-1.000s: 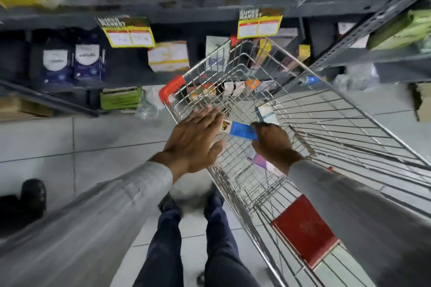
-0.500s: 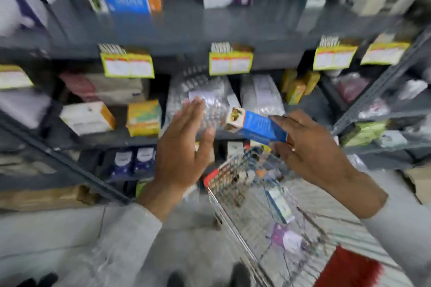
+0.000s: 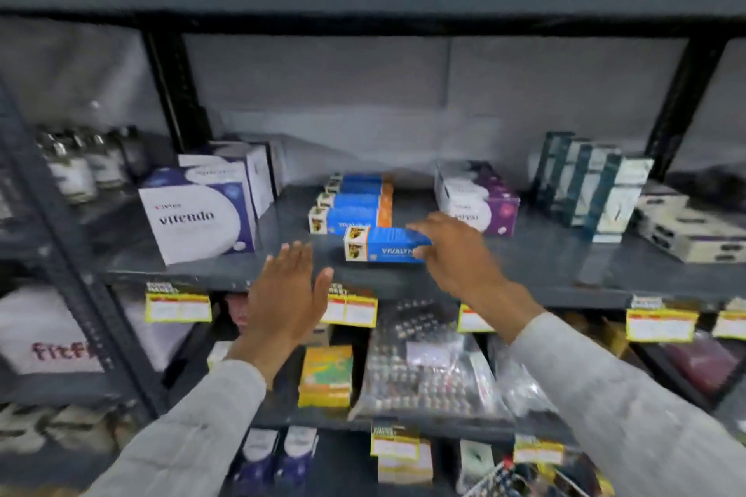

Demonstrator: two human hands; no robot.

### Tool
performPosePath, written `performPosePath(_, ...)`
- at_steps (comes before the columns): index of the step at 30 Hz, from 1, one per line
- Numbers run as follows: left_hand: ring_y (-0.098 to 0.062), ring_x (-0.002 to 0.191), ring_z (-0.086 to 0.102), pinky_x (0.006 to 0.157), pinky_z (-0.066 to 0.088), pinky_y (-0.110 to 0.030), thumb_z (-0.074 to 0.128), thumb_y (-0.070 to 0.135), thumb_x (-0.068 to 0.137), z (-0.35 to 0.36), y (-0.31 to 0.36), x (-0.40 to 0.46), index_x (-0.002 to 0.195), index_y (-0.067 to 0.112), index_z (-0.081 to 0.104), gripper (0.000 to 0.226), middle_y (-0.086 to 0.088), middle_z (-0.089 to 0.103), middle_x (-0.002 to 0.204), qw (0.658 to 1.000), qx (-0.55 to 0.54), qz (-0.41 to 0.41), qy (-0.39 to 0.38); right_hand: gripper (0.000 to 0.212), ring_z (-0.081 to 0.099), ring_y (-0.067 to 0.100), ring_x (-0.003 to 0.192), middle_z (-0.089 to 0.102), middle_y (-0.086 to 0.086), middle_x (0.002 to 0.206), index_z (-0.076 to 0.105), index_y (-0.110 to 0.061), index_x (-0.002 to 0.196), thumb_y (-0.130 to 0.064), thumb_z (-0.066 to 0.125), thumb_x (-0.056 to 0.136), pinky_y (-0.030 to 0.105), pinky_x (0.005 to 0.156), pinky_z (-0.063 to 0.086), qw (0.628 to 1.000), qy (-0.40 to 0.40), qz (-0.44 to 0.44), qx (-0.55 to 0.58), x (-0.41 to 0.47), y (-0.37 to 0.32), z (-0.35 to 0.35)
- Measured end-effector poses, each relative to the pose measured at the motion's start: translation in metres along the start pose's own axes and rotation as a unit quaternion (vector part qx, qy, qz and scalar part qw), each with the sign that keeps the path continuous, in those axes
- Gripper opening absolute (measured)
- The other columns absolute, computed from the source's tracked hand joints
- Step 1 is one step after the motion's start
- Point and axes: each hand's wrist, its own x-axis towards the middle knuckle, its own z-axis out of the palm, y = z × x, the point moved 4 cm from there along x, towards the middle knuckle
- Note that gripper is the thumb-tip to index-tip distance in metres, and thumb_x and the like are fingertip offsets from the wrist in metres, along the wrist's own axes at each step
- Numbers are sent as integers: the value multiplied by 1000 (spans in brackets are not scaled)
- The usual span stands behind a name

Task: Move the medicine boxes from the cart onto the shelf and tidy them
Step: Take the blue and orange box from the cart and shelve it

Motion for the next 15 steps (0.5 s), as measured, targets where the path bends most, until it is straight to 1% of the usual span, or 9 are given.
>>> performPosePath(3,-30,151,33,127,17,-46,14,60,101,11,-8,-2,151,5,42,79,-16,43,159,1000,30,-7,1,42,61,28,122,66,4,132,67,-23,134,-14,69,93,32,101,43,999,-23,11,25,30,-3,31)
performPosePath(6,-27,153,29,128,15,-45,6,63,101,16,-10,-1,153,8,39,82,-13,39,162,1000,27,-9,5,39,59,23,126,64,-1,138,68,-24,131,-13,67,94,28,104,42,998,-32,18,52,46,-4,52)
performPosePath(9,-26,154,26,128,12,-43,5,64,101,17,-12,0,155,10,35,82,-12,35,164,1000,19,-6,0,38,59,20,125,65,-2,137,69,-22,130,-10,68,93,22,99,41,998,-19,9,65,48,-5,66)
performPosePath(11,-25,155,23,128,11,-42,7,63,101,17,-12,-1,156,11,32,80,-11,32,165,1000,15,-8,-5,40,58,19,127,64,-2,138,68,-20,132,-10,68,94,22,102,40,998,-12,-4,61,47,-4,71)
performPosePath(12,-24,155,23,128,11,-42,8,62,102,16,-12,-1,156,11,32,79,-11,32,165,1000,11,-9,-8,42,55,20,132,62,-1,142,65,-20,136,-10,67,95,24,108,40,998,-14,-13,56,45,-4,71)
performPosePath(14,-25,154,26,128,11,-42,15,60,103,10,-8,-1,155,11,35,74,-11,35,164,1000,-14,-8,-6,47,44,23,144,55,1,149,59,-18,143,-10,65,97,34,121,35,998,-5,-31,50,35,-6,66)
performPosePath(15,-25,152,31,128,13,-45,21,58,104,6,-6,-2,152,10,40,70,-12,40,161,999,-46,-9,10,46,43,23,145,55,2,149,59,-17,143,-8,63,97,37,122,34,997,21,-41,62,27,-6,60)
